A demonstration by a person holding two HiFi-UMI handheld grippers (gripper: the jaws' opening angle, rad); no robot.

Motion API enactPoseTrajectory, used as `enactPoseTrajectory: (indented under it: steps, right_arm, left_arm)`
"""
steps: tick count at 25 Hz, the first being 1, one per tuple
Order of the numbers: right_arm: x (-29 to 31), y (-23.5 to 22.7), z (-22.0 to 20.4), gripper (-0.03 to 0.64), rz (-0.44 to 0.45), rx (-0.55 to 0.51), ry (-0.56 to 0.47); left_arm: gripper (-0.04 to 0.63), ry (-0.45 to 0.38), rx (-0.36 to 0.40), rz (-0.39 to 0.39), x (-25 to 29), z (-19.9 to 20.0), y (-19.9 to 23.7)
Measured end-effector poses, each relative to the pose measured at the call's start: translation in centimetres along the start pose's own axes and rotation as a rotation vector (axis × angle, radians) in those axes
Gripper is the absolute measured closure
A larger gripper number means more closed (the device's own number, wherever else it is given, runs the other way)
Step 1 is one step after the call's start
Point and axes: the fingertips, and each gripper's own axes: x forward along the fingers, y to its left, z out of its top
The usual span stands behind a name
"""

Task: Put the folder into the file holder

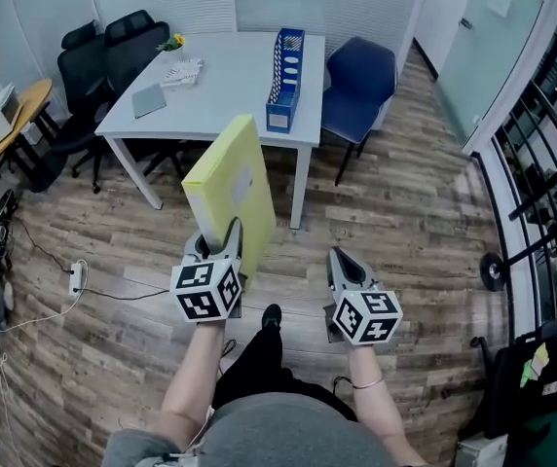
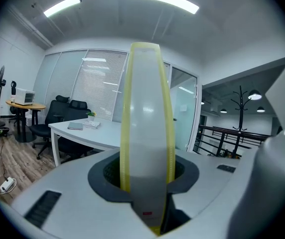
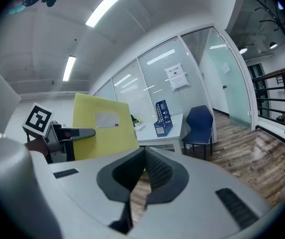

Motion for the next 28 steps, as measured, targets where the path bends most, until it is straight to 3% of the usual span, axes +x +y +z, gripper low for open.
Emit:
enactPoseTrajectory:
  steps: [15,28]
  right_arm:
    - [14.2,-4.1,4.9,0.612,-0.029,0.010,0.011]
    - [20.2,-5.8,6.8,0.612,-0.057,0.030,0.014]
  left_arm:
    - [0.446,-0.090,0.029,-0.015,14.2,8.6,5.7]
    - [0.448,-0.228,0.038,-0.015,20.8,17.6,8.8]
